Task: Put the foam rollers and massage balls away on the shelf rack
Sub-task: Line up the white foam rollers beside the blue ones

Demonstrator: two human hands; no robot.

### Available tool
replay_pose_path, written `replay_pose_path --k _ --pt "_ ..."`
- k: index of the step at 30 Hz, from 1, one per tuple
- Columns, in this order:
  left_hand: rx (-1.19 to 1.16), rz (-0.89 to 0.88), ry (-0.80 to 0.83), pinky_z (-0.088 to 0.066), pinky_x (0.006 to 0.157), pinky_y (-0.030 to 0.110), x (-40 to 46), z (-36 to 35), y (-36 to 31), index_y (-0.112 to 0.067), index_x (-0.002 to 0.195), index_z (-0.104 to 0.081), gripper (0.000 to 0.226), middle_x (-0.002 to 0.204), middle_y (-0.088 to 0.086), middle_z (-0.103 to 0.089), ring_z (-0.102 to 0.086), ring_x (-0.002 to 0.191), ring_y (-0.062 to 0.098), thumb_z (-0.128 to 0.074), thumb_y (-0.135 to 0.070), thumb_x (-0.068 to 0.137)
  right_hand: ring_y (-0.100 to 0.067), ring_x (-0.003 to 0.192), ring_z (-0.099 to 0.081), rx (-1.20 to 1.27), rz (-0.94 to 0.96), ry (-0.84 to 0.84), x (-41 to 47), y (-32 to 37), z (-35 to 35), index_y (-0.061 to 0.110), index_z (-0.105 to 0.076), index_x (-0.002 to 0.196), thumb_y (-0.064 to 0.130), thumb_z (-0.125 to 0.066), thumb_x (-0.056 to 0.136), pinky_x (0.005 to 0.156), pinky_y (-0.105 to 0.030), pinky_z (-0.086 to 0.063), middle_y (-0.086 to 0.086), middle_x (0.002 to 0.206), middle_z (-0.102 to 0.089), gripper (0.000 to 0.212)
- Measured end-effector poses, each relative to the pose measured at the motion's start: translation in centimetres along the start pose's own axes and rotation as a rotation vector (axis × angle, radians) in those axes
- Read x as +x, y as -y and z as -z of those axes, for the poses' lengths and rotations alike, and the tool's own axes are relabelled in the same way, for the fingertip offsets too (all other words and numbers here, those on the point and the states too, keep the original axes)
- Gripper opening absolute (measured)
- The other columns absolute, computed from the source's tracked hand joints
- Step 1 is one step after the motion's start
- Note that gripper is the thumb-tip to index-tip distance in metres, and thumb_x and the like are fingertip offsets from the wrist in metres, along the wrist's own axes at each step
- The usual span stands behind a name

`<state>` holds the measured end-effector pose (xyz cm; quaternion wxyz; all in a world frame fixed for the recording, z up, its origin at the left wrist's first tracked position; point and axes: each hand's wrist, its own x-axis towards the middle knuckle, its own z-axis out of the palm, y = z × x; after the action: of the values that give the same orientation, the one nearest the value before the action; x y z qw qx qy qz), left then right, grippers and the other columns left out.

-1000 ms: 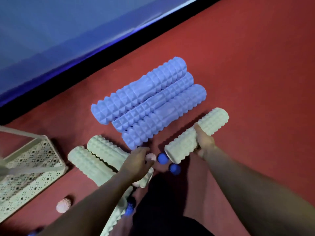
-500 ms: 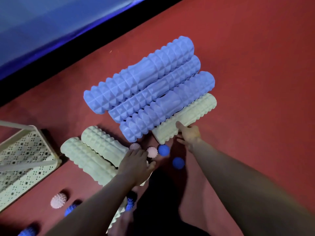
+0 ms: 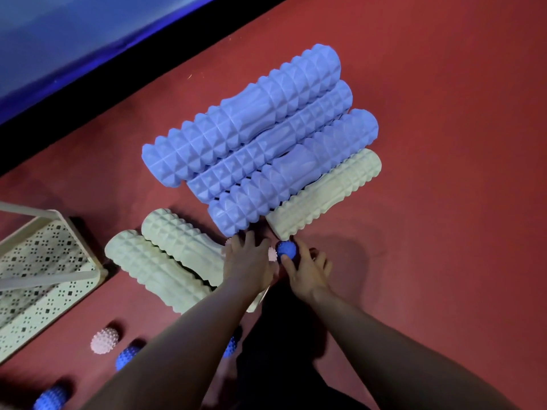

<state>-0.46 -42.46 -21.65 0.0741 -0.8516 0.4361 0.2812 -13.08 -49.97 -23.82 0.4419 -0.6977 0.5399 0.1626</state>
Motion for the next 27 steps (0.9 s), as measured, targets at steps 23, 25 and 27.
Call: replay_pose_path --k 23,25,27 --pt "0.213 -0.004 0.544 -0.018 0.113 0.057 4.1 1.5 0.9 -0.044 0.152 -0.027 0.075 0.163 0.010 -0.011 0.000 0.151 0.038 -0.043 -0.076 0.086 -0.028 0.107 -0.062 0.464 0.026 -0.060 3.6 -3.5 -1.8 0.045 -0.048 0.098 0.049 -0.057 0.094 0.103 -0.050 -0.046 0.000 0.106 -0.067 0.011" --pt "0.106 0.035 0.612 -0.016 0.112 0.065 3.9 1.3 1.5 -0.042 0.154 -0.020 0.078 0.166 0.007 0.001 0.009 0.153 0.036 -0.042 -0.077 0.088 -0.028 0.108 -0.061 0.468 0.032 -0.066 3.5 -3.3 -1.9 0.044 -0.049 0.099 0.050 -0.057 0.093 0.104 -0.049 -0.045 -0.001 0.106 -0.067 0.012" --pt "0.070 0.041 0.628 -0.017 0.110 0.071 3.6 1.0 1.9 -0.040 0.155 -0.017 0.077 0.166 0.004 0.005 0.009 0.153 0.037 -0.039 -0.076 0.090 -0.028 0.110 -0.060 0.461 0.027 -0.062 3.5 -3.4 -1.9 0.041 -0.049 0.102 0.044 -0.058 0.098 0.105 -0.048 -0.045 -0.002 0.108 -0.066 0.011"
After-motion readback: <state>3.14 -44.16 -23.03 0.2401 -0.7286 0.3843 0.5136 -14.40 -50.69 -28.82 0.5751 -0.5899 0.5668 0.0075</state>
